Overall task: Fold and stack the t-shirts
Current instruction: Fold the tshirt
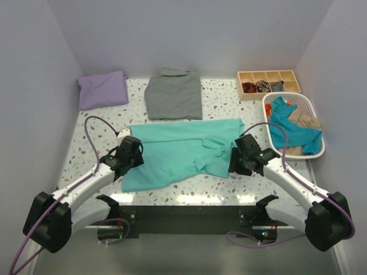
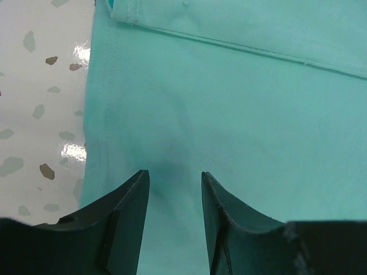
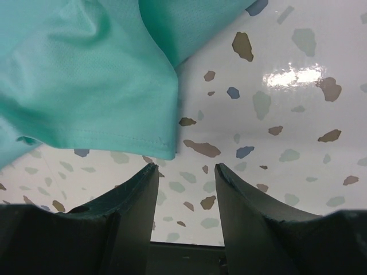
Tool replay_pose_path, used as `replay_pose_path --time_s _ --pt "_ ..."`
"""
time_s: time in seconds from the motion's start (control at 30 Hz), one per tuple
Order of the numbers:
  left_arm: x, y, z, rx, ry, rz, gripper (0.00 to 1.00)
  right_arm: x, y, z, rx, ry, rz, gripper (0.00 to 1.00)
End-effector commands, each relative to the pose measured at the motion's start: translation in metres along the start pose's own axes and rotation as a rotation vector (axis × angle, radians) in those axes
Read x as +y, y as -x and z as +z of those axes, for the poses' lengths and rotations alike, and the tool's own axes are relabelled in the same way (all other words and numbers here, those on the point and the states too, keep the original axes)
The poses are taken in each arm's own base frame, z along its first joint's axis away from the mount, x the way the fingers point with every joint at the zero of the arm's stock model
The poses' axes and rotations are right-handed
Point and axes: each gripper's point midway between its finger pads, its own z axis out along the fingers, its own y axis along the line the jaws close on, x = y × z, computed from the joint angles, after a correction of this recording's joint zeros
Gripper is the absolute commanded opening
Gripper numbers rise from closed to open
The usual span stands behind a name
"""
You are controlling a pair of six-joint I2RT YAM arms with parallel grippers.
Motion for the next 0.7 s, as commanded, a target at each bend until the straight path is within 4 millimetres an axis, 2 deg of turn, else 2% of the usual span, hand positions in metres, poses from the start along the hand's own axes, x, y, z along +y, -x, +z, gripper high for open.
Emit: replay_pose_path --time_s 0.0,0.07,0.27,0.47,0.57,0.6,0.67 --pt "-0.009 0.012 -0.004 -0.038 -0.032 -0.016 0.47 0.013 0.001 0.01 -0.007 0.056 0.05 0.48" --pt "-0.007 0.011 -0.005 -0.033 -0.029 -0.02 0.47 0.02 0.0 0.016 0.002 0.085 0.056 0.49" --pt "-0.005 0.008 -0.006 -0.025 -0.023 -0.03 0.47 0.022 -0.003 0.032 0.026 0.082 0.069 0.48" --pt "-0.004 0.006 -0.006 -0.016 -0.016 -0.038 0.47 0.027 -0.011 0.048 0.059 0.101 0.076 0.43" --pt "-0.004 0.006 -0.007 -0.015 -0.015 -0.042 0.47 0.029 -0.011 0.051 0.067 0.108 0.074 0.28" --pt "-0.003 0.005 -0.007 -0.012 -0.012 -0.042 0.47 0.029 -0.011 0.051 0.072 0.11 0.072 0.16" --pt "-0.004 0.004 -0.008 -0.008 -0.017 -0.047 0.47 0.031 -0.009 0.049 0.067 0.117 0.063 0.01"
